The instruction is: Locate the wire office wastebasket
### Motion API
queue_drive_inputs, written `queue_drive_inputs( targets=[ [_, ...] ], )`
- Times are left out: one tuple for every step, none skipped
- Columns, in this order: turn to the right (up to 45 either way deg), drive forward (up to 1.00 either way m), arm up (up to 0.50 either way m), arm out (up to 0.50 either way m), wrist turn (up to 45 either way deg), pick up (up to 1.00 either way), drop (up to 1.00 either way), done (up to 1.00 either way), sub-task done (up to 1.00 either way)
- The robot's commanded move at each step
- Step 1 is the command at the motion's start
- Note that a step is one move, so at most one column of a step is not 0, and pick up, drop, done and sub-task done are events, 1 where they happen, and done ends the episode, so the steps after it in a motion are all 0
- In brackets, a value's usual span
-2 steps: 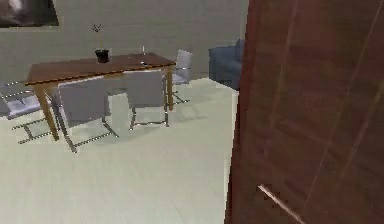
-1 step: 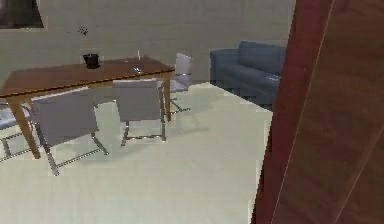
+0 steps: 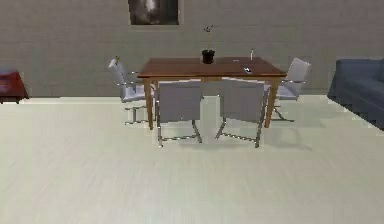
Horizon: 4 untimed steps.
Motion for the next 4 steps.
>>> queue_drive_inputs(
  targets=[
    [0.0, 0.45, 0.00, 0.00, 0.0, 0.00, 0.00, 0.00, 0.00],
    [-45.0, 0.00, 0.00, 0.00, 0.0, 0.00, 0.00, 0.00, 0.00],
    [-9.0, 0.00, 0.00, 0.00, 0.0, 0.00, 0.00, 0.00, 0.00],
    [0.0, 0.45, 0.00, 0.00, 0.0, 0.00, 0.00, 0.00, 0.00]
  ],
)
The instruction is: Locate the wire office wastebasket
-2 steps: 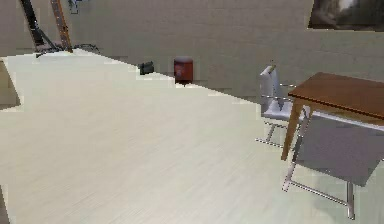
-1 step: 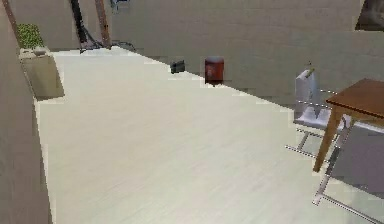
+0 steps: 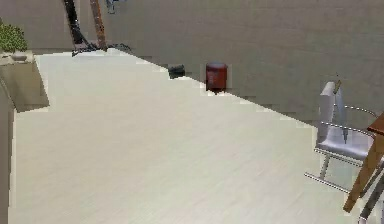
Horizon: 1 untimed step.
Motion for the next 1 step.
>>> queue_drive_inputs(
  targets=[
    [-30.0, 0.00, 0.00, 0.00, 0.0, 0.00, 0.00, 0.00, 0.00]
  ],
)
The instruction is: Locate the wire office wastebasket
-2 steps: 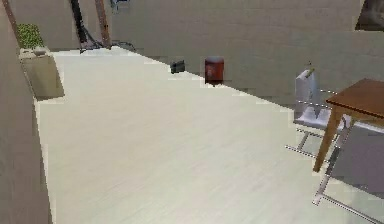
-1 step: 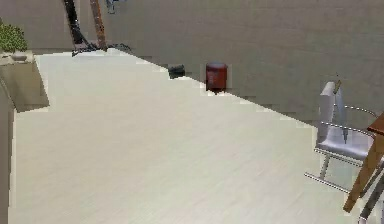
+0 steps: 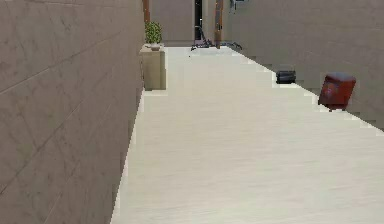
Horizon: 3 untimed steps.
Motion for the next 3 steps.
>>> queue_drive_inputs(
  targets=[
    [0.0, 1.00, 0.00, 0.00, 0.0, 0.00, 0.00, 0.00, 0.00],
    [0.0, 1.00, 0.00, 0.00, 0.0, 0.00, 0.00, 0.00, 0.00],
    [-3.0, 0.00, 0.00, 0.00, 0.0, 0.00, 0.00, 0.00, 0.00]
  ],
)
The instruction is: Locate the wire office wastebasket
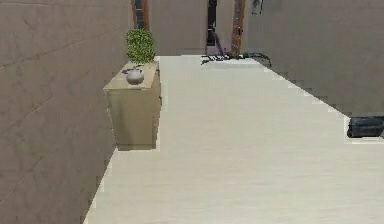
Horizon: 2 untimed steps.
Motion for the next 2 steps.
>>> queue_drive_inputs(
  targets=[
    [0.0, 1.00, 0.00, 0.00, 0.0, 0.00, 0.00, 0.00, 0.00],
    [0.0, 0.80, 0.00, 0.00, 0.0, 0.00, 0.00, 0.00, 0.00]
  ],
)
